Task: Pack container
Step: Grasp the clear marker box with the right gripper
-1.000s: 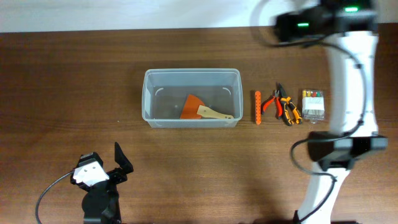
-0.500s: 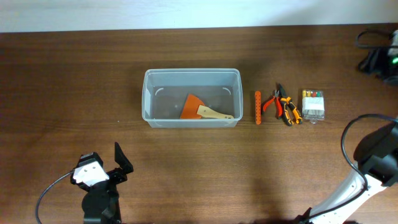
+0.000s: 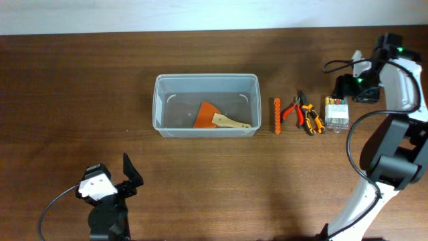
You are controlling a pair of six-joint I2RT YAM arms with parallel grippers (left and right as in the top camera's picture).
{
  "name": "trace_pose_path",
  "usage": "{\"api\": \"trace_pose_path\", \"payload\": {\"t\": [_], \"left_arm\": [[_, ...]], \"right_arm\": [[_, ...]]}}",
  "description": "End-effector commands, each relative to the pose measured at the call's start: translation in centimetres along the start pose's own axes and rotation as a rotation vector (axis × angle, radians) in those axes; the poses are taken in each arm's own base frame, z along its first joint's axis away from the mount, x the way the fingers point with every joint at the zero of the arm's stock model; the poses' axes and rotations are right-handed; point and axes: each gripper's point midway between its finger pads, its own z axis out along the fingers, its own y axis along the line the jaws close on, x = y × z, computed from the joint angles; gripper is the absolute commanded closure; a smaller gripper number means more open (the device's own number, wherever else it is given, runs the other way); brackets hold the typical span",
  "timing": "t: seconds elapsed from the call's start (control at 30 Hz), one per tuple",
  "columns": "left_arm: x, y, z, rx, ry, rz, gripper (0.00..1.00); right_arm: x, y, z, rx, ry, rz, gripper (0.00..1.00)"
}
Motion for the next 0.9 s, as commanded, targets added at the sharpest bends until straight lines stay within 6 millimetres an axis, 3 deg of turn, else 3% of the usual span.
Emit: {"api": "trace_pose_path", "payload": {"t": [0.0, 0.17, 0.57, 0.87], "left_arm": [[0.1, 0.0, 0.0, 0.000, -0.001, 0.009, 0.01], [0.1, 0.0, 0.0, 0.000, -0.001, 0.009, 0.01], [0.1, 0.0, 0.0, 0.000, -0.001, 0.009, 0.01], [0.1, 0.0, 0.0, 0.000, -0.001, 0.009, 0.01]], "right_arm": [[1.0, -1.0, 0.7, 0.057, 0.038, -0.004, 0.30], [1.9, -2.5, 2.2, 0.126, 0.085, 0.046, 0.31], [3.3, -0.5, 5.5, 0.086, 0.131, 0.048, 0.30], [4.7, 0.1, 7.0, 0.070, 0.158, 0.070, 0.20]]}}
